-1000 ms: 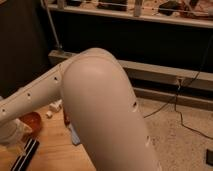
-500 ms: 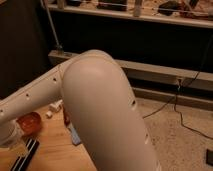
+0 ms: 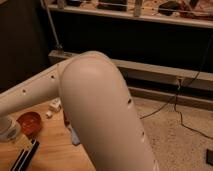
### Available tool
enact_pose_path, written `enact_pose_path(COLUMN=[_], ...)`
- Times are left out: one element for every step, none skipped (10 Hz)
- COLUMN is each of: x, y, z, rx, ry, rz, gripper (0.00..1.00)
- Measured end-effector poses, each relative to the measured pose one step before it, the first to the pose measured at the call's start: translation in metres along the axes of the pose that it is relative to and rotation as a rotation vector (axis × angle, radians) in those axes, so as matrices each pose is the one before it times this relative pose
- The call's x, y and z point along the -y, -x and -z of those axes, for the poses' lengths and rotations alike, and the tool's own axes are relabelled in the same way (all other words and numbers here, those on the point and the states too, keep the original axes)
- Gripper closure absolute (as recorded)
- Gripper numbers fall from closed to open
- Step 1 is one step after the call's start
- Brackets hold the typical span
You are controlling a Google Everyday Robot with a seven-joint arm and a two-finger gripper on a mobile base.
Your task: Place the eraser on the white sponge
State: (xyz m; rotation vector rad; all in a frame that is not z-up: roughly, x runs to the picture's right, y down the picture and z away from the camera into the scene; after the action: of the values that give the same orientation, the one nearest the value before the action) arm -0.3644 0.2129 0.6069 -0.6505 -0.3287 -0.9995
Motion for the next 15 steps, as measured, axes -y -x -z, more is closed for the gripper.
enact_pose_path(x=[-0.00008, -0.00037, 0.00229, 0.00635, 0.00648, 0.01361, 0.01263, 0.00851, -0.00028, -0.00507, -0.01025, -0.00666, -0.00421, -0.00155, 0.00091], y=[-0.00046, -0.00011, 0.00768, 0.01502, 0.01050, 0.01314, 0.00794, 0.00517, 0.00287, 0.00243, 0.00148, 0.00078, -0.00101, -0.00256, -0.00166], z=[0.00041, -0.00052, -0.00144, -0.00147, 0.00013, 0.00160, 0.00309, 0.00148, -0.00229, -0.00313, -0.00681, -0.00569, -0.00550, -0.00545, -0.00325], rx=[-0.00158, -0.00513, -0.00267, 0.01117, 0.01882, 0.03006, 0.02499, 0.01627, 0.00650, 0.00714, 0.00700, 0.00558, 0.00132, -0.00058, 0.00388], ry=[0.00414, 0.00938, 0.01274, 0.00113, -0.01460, -0.04809, -0.05831, -0.04641, -0.02645, -0.00327, -0.00147, 0.00400, 0.00519, 0.00341, -0.00203], rz=[0.01518, -0.00199, -0.01645, -0.02600, -0.02151, -0.03440, -0.01181, 0.00095, 0.01195, 0.01010, 0.02446, 0.03703, 0.04508, 0.04262, 0.01960], gripper=[0.35, 0.35, 0.35, 0.35, 0.35, 0.35, 0.35, 0.35, 0.35, 0.35, 0.35, 0.35, 0.35, 0.35, 0.35])
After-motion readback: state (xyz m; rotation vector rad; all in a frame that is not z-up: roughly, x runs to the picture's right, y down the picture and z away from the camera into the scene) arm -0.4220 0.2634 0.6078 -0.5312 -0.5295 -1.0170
